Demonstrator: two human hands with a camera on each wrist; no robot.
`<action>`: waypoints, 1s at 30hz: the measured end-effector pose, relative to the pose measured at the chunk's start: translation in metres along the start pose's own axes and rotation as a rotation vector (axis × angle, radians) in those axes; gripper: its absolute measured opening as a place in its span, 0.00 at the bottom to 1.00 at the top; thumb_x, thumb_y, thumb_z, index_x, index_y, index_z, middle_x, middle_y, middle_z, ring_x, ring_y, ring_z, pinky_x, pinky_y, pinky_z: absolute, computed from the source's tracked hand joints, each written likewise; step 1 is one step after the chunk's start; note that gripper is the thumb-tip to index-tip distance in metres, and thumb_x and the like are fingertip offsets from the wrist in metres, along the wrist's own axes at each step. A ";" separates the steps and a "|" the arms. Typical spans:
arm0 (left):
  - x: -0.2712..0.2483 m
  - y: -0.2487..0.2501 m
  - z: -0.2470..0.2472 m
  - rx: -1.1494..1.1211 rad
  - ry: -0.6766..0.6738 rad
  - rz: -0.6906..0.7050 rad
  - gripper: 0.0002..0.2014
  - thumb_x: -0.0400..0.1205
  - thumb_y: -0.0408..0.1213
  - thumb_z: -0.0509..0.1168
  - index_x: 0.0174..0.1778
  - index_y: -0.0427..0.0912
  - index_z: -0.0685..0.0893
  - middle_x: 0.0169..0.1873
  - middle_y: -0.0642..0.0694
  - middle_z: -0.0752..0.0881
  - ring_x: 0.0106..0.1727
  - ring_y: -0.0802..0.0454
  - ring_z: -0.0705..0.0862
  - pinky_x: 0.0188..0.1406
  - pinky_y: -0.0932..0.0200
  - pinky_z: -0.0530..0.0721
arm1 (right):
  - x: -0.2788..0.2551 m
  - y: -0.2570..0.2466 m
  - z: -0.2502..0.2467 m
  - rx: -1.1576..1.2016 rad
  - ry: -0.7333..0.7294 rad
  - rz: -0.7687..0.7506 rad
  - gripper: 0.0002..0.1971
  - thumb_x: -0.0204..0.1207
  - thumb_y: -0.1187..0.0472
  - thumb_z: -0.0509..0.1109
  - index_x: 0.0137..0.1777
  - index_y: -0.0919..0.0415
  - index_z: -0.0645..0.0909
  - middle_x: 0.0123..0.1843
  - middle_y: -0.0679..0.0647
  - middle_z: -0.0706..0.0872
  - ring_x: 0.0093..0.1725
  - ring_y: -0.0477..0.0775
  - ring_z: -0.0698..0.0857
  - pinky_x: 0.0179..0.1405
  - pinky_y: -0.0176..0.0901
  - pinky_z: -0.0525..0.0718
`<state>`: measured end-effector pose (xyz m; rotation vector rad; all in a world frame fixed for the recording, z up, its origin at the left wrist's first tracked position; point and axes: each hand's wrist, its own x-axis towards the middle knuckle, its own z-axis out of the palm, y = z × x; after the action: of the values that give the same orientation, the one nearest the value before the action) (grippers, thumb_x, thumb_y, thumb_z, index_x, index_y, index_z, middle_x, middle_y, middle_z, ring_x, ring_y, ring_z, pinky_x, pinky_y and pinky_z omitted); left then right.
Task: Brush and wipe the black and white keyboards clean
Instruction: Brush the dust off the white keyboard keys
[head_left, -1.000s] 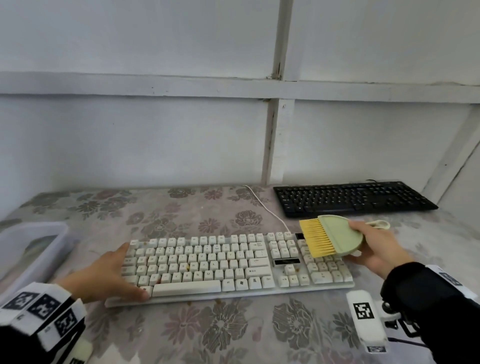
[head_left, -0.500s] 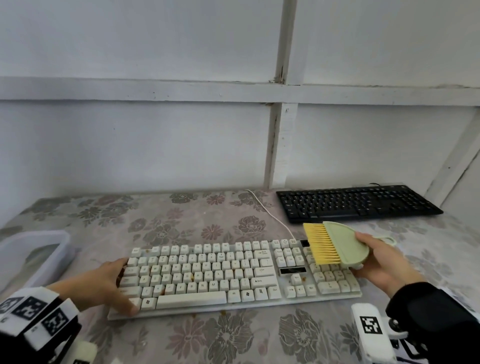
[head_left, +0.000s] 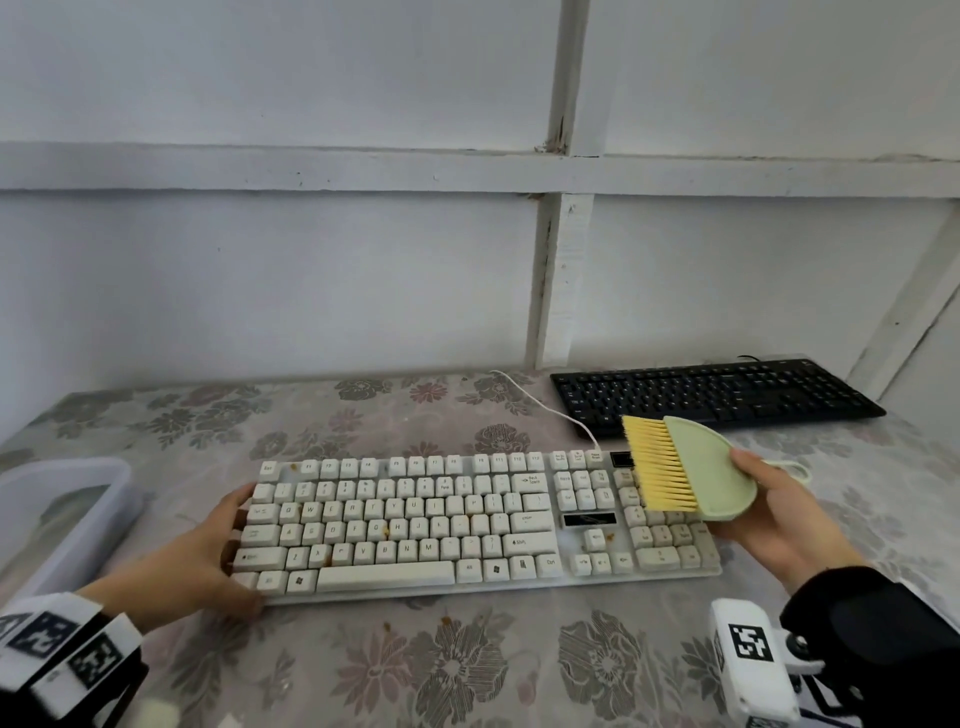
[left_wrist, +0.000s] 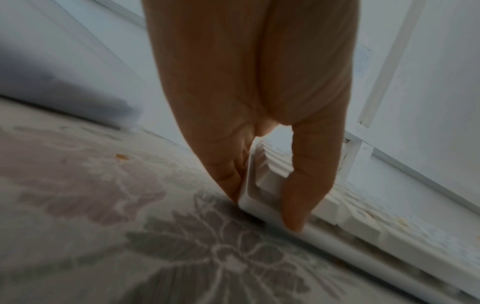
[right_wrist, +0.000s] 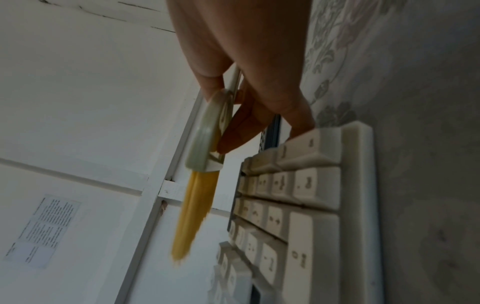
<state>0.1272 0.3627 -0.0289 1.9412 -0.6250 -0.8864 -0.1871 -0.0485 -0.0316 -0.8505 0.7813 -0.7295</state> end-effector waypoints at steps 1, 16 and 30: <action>0.000 0.000 0.001 -0.007 -0.010 0.008 0.60 0.44 0.25 0.78 0.70 0.58 0.57 0.59 0.50 0.81 0.54 0.54 0.86 0.45 0.59 0.86 | -0.001 0.000 0.000 0.007 -0.014 -0.002 0.17 0.79 0.58 0.65 0.67 0.57 0.73 0.59 0.62 0.87 0.41 0.58 0.92 0.40 0.55 0.85; -0.001 -0.003 0.000 0.067 0.022 0.044 0.58 0.53 0.24 0.77 0.71 0.64 0.52 0.57 0.45 0.83 0.54 0.51 0.88 0.51 0.53 0.86 | -0.006 -0.006 -0.006 0.012 0.051 -0.031 0.26 0.73 0.57 0.71 0.70 0.62 0.74 0.56 0.60 0.88 0.41 0.59 0.91 0.33 0.51 0.87; 0.005 -0.014 -0.003 0.062 0.046 0.105 0.60 0.44 0.31 0.79 0.67 0.67 0.55 0.55 0.43 0.84 0.52 0.48 0.88 0.53 0.48 0.86 | -0.045 -0.072 -0.014 -0.263 0.117 -0.449 0.06 0.79 0.59 0.67 0.48 0.46 0.82 0.45 0.48 0.85 0.39 0.45 0.85 0.24 0.35 0.85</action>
<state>0.1336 0.3670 -0.0415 1.9592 -0.7272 -0.7634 -0.2387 -0.0503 0.0371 -1.2526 0.8104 -1.0963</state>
